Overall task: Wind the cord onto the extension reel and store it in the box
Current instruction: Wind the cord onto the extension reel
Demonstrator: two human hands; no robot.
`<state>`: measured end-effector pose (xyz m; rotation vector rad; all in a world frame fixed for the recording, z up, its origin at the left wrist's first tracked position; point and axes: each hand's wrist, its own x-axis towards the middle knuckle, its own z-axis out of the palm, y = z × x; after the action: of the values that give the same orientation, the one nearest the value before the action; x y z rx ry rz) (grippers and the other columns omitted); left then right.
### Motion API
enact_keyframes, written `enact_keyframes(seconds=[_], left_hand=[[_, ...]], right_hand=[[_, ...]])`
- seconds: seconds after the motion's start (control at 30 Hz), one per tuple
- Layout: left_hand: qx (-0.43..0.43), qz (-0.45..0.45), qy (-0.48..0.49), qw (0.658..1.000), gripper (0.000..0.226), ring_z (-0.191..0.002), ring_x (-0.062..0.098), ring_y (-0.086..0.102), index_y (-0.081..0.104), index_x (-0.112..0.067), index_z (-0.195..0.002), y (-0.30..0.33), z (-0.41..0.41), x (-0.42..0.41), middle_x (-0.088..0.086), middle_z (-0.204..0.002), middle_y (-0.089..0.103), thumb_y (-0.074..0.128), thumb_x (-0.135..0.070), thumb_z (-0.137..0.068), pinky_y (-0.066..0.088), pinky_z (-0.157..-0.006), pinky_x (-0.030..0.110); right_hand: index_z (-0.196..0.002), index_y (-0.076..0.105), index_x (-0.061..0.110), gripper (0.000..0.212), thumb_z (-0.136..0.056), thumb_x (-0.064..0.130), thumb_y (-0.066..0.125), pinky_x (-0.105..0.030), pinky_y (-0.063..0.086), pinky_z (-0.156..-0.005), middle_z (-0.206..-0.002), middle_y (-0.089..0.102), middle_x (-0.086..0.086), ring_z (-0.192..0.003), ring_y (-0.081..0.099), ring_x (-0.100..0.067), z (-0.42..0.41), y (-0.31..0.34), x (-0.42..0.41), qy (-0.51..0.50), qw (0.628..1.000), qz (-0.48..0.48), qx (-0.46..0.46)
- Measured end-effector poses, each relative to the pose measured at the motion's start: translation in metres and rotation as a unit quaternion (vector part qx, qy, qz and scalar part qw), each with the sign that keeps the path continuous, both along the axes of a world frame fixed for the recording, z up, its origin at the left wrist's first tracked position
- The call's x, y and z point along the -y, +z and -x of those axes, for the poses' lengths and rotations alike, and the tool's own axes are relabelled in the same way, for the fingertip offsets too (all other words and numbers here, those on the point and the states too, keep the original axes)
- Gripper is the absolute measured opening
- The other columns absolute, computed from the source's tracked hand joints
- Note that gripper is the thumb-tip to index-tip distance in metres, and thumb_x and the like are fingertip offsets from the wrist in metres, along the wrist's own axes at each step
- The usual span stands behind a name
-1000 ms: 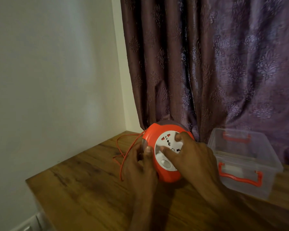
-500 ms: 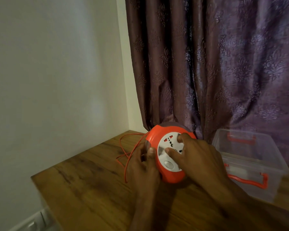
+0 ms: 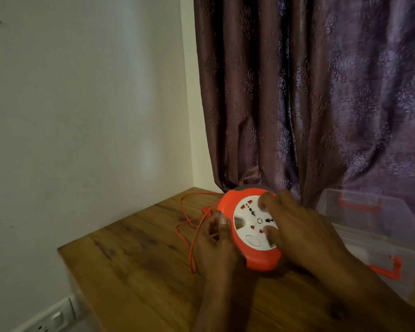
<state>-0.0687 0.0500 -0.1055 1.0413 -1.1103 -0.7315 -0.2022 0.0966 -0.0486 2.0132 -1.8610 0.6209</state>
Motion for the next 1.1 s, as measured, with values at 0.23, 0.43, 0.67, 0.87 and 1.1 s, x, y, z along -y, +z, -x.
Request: enact_keyframes(seconds=[0.23,0.43,0.67,0.87,1.1], left_hand=[[-0.036,-0.011,0.014,0.999,0.031,-0.082,0.01,0.067,0.065,-0.024,-0.108,-0.001,-0.009,0.005,-0.004,-0.098,0.07,0.052,-0.045,-0.09,0.054,-0.057,0.019],[-0.035,0.017,0.009,0.999,0.03,-0.085,0.009,0.067,0.061,-0.032,-0.108,0.002,-0.007,0.001,-0.012,-0.098,0.068,0.05,-0.05,-0.087,0.055,-0.063,0.019],[-0.028,0.048,0.023,0.998,0.035,-0.087,0.012,0.067,0.062,-0.029,-0.11,0.001,-0.007,0.003,-0.007,-0.103,0.068,0.05,-0.052,-0.086,0.057,-0.066,0.025],[-0.012,0.06,0.031,0.998,0.034,-0.089,0.014,0.065,0.062,-0.033,-0.104,0.002,-0.004,0.001,-0.004,-0.103,0.069,0.049,-0.055,-0.081,0.059,-0.076,0.042],[0.011,0.07,0.025,0.997,0.039,-0.089,0.009,0.063,0.06,-0.032,-0.107,0.002,-0.004,0.0,-0.007,-0.106,0.066,0.046,-0.057,-0.08,0.052,-0.066,0.022]], right_hand=[[-0.133,0.013,0.057,0.062,-0.087,0.039,0.051,-0.036,0.038,-0.096,-0.155,0.002,0.01,-0.129,0.037,-0.022,-0.005,-0.01,0.002,0.116,0.989,-0.082,-0.046],[-0.134,0.009,0.062,0.059,-0.09,0.045,0.044,-0.036,0.034,-0.103,-0.157,0.0,0.008,-0.135,0.031,-0.023,0.0,-0.009,0.006,0.111,0.989,-0.082,-0.054],[-0.131,0.003,0.061,0.066,-0.086,0.047,0.049,-0.036,0.048,-0.081,-0.152,0.02,0.001,-0.113,0.054,-0.027,-0.001,-0.013,0.007,0.091,0.993,-0.015,-0.072],[-0.134,0.0,0.058,0.062,-0.088,0.048,0.041,-0.027,0.043,-0.063,-0.127,0.042,0.006,-0.094,0.058,-0.018,0.0,-0.018,0.013,0.073,0.995,0.032,-0.056],[-0.138,0.013,0.053,0.065,-0.079,0.068,0.036,-0.029,0.043,-0.069,-0.124,0.054,0.009,-0.1,0.059,-0.016,-0.001,-0.02,0.012,0.05,0.997,0.063,-0.02]])
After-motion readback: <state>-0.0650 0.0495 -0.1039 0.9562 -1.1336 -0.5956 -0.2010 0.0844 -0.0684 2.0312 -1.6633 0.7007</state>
